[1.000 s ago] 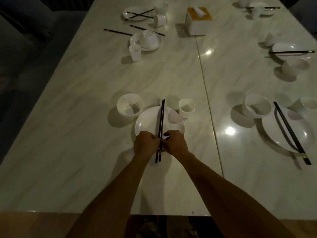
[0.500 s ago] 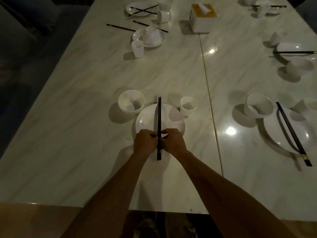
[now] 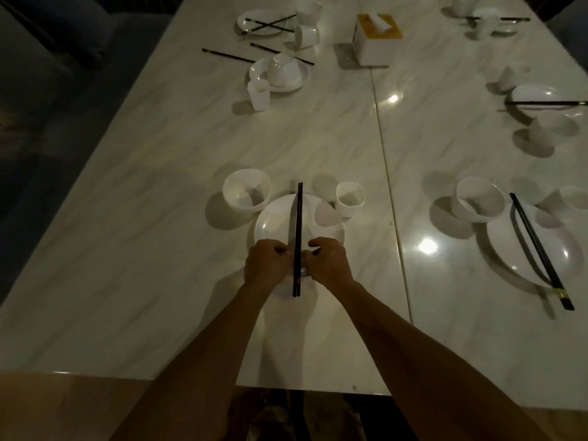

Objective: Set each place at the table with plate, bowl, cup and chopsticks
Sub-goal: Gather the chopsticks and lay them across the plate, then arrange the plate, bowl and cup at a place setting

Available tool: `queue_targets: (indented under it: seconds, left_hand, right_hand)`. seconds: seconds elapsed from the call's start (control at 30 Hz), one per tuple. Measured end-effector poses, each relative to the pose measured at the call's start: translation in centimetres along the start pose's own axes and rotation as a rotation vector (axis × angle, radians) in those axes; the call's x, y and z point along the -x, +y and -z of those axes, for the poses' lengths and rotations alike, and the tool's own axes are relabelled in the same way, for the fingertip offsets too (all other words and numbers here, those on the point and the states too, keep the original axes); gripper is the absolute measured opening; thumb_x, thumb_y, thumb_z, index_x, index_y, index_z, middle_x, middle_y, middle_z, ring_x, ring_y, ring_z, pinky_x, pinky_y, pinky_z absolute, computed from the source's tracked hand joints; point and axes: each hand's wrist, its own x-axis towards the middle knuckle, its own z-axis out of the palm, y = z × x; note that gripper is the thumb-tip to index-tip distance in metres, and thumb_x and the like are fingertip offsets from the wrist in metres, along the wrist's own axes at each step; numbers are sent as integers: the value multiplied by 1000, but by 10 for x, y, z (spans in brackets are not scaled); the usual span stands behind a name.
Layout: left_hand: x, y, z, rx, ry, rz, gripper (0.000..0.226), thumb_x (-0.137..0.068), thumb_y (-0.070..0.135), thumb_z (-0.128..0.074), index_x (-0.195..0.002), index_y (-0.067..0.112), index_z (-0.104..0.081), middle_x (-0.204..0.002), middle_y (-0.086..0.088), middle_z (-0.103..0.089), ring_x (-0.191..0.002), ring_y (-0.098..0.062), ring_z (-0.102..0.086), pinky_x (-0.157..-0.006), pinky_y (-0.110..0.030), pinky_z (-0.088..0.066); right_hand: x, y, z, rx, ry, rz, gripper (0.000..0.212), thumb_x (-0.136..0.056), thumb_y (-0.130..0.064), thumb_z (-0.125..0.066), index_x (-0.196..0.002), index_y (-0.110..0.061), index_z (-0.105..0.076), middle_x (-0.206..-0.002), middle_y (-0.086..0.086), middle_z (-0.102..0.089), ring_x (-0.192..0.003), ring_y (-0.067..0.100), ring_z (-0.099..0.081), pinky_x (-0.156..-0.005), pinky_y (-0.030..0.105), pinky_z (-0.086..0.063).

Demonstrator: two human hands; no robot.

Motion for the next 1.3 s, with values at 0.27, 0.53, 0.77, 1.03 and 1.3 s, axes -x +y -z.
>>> queue_targets:
  seconds: [0.27, 0.53, 0.77, 1.03, 1.3]
  left_hand:
    - [14, 1, 28, -67, 46, -18, 29, -89, 24, -66, -117, 17, -66, -117, -2, -67, -103, -17, -63, -89, -28, -49]
    - [20, 5, 90, -264, 103, -108, 47, -88, 32, -67, -130, 15, -55, -136, -5, -53, -122, -24, -53, -105, -38, -42]
    - [-3, -23, 163, -360, 147, -142, 56, -88, 33, -64, -138, 15, -46, -145, -6, -44, -131, -26, -44, -108, -41, -37]
    - [-48, -89, 243, -376, 21, -250, 61, -88, 34, -65, -141, 15, -41, -148, -8, -38, -133, -28, -41, -109, -42, -35]
    - [-73, -163, 331, -368, -73, -282, 66, -87, 36, -67, -143, 16, -37, -150, -8, -35, -134, -29, -40, -110, -45, -34]
  right_hand:
    - [4, -13, 26, 223, -41, 68, 38, -91, -28, -62, -127, -16, -57, -124, 7, -64, -111, 21, -62, -97, 32, -50]
    - [13, -63, 45, 452, -10, 358, 49, -93, -31, -60, -137, -14, -48, -138, 11, -50, -130, 28, -44, -104, 41, -41]
    - [13, -111, 16, 549, 17, 345, 66, -92, -30, -59, -148, -14, -30, -152, 13, -33, -138, 31, -33, -109, 43, -35]
    - [23, -150, -77, 499, 154, 273, 64, -90, -29, -60, -145, -14, -32, -147, 14, -36, -136, 32, -34, -109, 45, -32]
    - [63, -187, -181, 534, 168, 131, 78, -93, -37, -57, -153, -13, -14, -158, 15, -20, -145, 35, -20, -113, 48, -29]
